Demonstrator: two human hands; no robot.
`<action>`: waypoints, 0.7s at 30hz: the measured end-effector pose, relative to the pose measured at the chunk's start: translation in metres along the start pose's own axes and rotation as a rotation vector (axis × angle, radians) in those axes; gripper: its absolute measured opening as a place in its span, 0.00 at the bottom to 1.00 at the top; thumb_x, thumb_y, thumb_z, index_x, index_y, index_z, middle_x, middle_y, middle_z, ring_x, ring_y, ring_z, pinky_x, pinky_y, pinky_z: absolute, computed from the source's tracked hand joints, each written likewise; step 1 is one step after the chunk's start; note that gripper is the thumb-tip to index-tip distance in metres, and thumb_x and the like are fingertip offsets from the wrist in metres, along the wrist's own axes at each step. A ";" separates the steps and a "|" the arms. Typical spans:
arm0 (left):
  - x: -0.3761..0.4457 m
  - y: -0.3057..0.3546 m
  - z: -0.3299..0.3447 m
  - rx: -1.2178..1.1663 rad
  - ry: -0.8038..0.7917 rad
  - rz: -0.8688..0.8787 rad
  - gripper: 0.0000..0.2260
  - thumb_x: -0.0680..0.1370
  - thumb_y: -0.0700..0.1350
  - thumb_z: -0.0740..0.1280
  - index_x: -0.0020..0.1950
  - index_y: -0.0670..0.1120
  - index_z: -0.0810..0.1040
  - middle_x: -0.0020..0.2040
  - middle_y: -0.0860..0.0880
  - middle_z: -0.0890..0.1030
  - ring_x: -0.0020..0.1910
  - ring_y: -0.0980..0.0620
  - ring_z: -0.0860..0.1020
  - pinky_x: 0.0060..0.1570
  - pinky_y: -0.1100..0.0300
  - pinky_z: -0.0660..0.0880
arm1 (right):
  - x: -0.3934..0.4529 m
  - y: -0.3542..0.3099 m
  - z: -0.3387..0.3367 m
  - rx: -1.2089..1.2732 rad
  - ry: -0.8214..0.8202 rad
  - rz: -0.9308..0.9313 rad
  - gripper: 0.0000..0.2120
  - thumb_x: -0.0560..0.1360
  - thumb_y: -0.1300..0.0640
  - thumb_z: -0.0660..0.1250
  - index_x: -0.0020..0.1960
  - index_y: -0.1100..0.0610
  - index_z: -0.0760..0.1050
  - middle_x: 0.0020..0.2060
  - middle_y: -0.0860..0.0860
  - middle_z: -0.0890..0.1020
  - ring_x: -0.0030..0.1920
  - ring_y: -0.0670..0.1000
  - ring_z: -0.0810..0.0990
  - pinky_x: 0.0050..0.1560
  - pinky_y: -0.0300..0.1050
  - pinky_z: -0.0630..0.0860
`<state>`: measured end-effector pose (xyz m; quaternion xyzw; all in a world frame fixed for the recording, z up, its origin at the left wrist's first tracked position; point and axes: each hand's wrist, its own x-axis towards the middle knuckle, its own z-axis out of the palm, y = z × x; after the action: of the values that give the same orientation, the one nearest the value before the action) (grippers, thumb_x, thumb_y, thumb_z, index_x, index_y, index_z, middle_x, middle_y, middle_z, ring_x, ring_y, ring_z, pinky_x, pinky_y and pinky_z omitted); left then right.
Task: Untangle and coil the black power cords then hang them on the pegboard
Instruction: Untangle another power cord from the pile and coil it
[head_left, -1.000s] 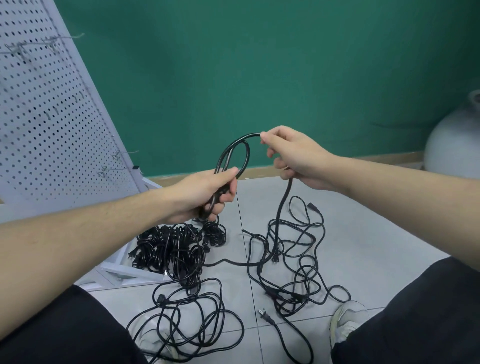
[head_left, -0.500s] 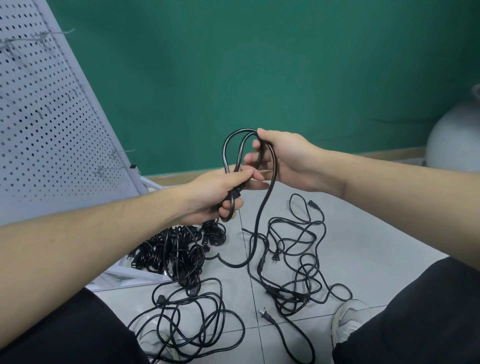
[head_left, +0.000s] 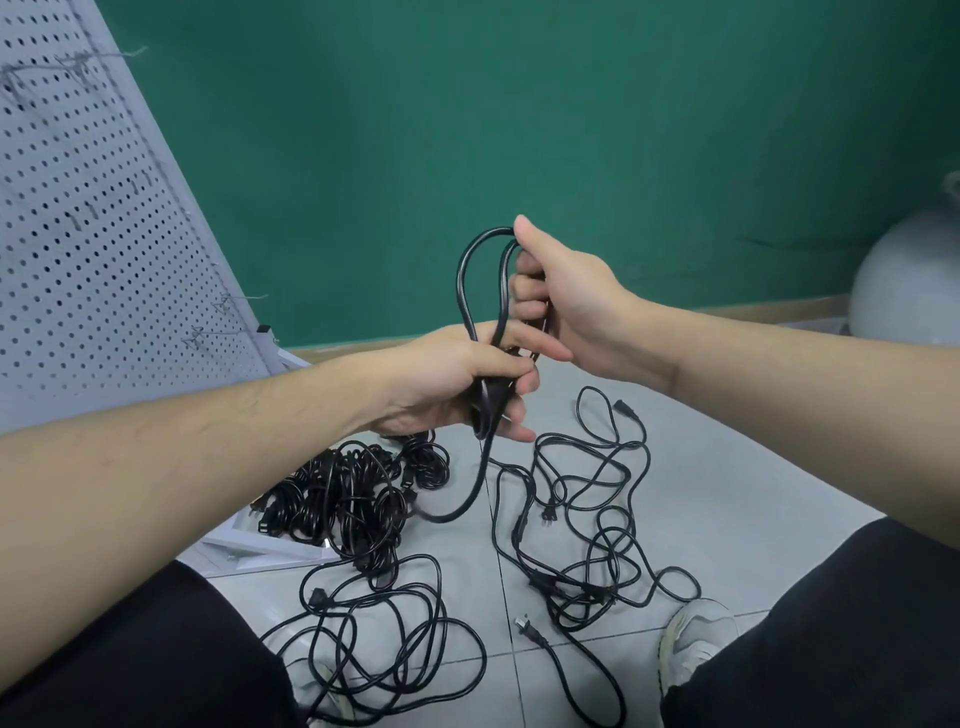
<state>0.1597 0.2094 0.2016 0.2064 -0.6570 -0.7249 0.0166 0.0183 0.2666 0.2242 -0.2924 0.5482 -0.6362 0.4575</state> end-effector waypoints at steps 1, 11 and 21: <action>0.000 0.001 0.001 -0.015 -0.005 0.001 0.15 0.84 0.37 0.61 0.51 0.50 0.86 0.36 0.48 0.72 0.31 0.51 0.71 0.44 0.48 0.81 | 0.001 0.000 -0.002 -0.001 0.008 0.000 0.20 0.82 0.42 0.63 0.37 0.51 0.61 0.27 0.46 0.61 0.29 0.48 0.60 0.33 0.40 0.58; 0.011 0.004 0.004 -0.208 0.321 0.276 0.13 0.85 0.37 0.57 0.58 0.47 0.80 0.34 0.50 0.68 0.28 0.54 0.64 0.32 0.60 0.67 | 0.001 0.022 -0.016 -0.173 -0.260 0.235 0.20 0.82 0.49 0.44 0.53 0.56 0.72 0.40 0.56 0.82 0.41 0.55 0.79 0.57 0.58 0.73; 0.015 0.021 -0.014 -0.133 0.642 0.377 0.14 0.85 0.38 0.57 0.52 0.53 0.79 0.35 0.52 0.69 0.29 0.54 0.65 0.32 0.59 0.71 | -0.021 0.039 -0.007 -0.642 -0.586 0.281 0.07 0.82 0.59 0.59 0.46 0.55 0.73 0.48 0.54 0.87 0.56 0.52 0.84 0.72 0.55 0.70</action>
<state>0.1452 0.1891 0.2164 0.2968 -0.5962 -0.6486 0.3683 0.0311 0.2892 0.1877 -0.5095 0.5994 -0.2564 0.5616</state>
